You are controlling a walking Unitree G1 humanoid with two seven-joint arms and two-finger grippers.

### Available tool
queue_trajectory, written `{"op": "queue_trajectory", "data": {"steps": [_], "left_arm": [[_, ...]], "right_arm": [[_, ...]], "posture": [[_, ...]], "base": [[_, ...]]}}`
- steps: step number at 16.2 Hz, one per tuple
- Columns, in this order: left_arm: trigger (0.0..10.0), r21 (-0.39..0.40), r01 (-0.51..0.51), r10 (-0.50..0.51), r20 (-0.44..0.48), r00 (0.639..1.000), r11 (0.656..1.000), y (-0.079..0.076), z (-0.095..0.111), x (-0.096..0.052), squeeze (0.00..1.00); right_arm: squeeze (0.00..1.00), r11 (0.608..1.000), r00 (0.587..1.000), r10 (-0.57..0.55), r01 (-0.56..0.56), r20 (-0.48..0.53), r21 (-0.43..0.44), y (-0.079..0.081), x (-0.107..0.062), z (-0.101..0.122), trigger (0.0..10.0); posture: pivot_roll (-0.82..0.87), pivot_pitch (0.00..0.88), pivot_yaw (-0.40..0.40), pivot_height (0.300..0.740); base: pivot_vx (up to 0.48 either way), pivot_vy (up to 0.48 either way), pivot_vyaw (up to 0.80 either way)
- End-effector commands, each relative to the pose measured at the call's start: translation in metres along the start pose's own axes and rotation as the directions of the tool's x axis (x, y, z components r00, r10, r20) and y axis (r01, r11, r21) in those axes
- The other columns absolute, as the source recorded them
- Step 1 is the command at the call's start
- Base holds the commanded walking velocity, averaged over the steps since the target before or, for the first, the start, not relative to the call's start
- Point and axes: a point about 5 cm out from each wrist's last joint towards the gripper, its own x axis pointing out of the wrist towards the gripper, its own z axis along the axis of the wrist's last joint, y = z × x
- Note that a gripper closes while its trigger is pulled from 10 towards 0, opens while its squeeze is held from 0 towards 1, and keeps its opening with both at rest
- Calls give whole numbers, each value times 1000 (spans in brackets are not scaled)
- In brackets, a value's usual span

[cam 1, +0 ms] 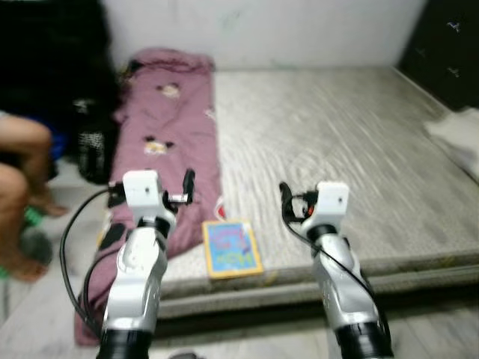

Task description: Clean up the room

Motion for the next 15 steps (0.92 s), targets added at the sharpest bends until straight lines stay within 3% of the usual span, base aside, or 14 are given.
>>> {"op": "queue_trajectory", "data": {"steps": [1, 10, 15], "left_arm": [[10000, 4, 6, -6, 18, 1000, 1000, 0, 5, 1, 0], [10000, 2, 22, -22, 15, 1000, 1000, 0, 5, 2, 0], [10000, 8, -15, 15, -2, 1000, 1000, 1, 2, 2, 0]], "right_arm": [[0, 1000, 1000, -8, 8, 5, 8, 0, 2, 3, 10000], [0, 1000, 1000, -13, 13, 5, 14, 0, 4, 3, 10000], [0, 1000, 1000, -16, 16, 5, 18, -1, 4, 3, 10000]], "posture": [[14, 0, 9, 740], [14, 0, 13, 740], [17, 0, 13, 740]], "base": [[319, 0, 0], [336, 0, 0], [0, 0, 0]]}}
